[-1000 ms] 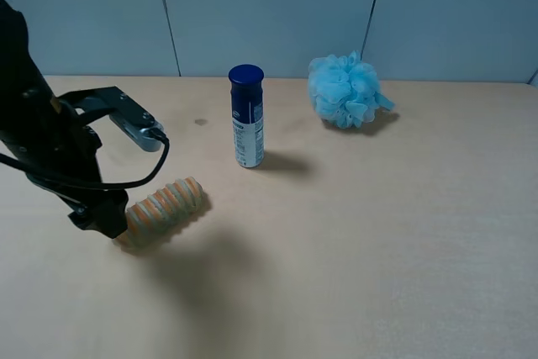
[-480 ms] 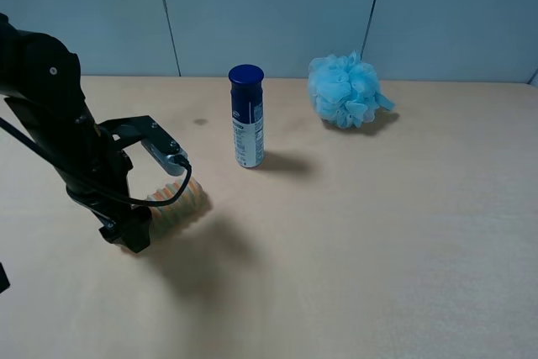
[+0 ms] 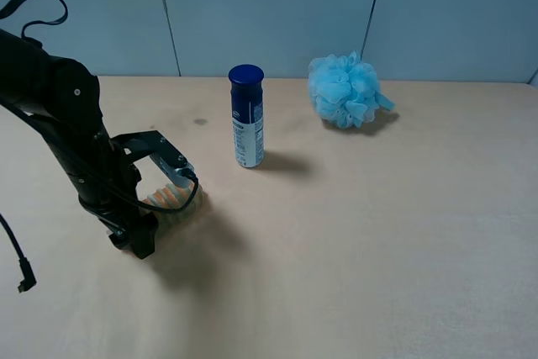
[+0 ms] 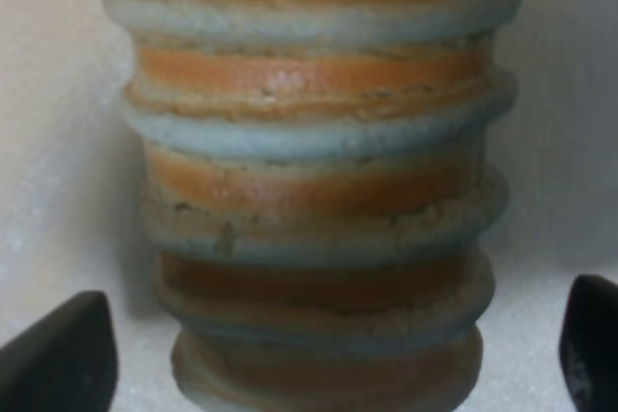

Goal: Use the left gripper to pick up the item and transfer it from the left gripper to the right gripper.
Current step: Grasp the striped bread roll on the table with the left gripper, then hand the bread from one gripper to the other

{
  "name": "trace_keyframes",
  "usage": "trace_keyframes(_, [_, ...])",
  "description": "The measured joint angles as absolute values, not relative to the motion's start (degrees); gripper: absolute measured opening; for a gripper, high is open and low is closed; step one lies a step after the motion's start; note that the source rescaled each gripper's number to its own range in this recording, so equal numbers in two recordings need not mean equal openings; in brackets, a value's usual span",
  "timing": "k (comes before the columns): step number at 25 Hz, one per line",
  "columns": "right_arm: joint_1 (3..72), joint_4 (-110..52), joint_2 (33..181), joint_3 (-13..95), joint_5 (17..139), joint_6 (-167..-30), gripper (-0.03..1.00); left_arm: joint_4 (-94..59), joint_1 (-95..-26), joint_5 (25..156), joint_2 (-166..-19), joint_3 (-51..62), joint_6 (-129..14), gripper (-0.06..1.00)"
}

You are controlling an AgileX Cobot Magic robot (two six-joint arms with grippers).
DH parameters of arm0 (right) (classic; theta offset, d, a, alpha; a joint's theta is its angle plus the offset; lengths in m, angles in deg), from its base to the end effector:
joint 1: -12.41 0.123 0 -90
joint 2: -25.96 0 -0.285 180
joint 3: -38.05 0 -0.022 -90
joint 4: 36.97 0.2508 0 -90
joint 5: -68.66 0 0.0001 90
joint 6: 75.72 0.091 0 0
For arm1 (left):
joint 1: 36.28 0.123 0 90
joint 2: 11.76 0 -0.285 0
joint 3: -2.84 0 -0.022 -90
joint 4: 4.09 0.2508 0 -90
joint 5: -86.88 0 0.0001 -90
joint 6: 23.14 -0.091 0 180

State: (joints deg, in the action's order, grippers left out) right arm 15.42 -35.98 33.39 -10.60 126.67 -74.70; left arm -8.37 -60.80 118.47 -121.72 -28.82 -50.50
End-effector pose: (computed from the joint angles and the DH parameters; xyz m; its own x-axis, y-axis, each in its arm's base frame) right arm -0.0038 0.0011 0.2808 -0.4092 0.0055 -0.9124 -0.0549 0.9980 0.0306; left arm 0.2542 -0.1199 0.1176 -0.6586 0.7421 -0.1250 0.7468 0.6649 0.0125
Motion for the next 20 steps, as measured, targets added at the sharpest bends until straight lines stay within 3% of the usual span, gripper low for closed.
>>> trace_keyframes(7, [15.4,-36.0,33.4,-10.6,126.7,-74.7,1.00,-8.4,-60.8,118.5,-121.7,-28.8,-50.5,0.64])
trace_keyframes(14, [15.4,-36.0,33.4,-10.6,126.7,-74.7,1.00,-8.4,-60.8,118.5,-121.7,-28.8,-50.5,0.26])
trace_keyframes(20, [15.4,-36.0,33.4,-10.6,126.7,-74.7,1.00,-8.1,-60.8,118.5,-121.7,-28.8,-50.6,0.13])
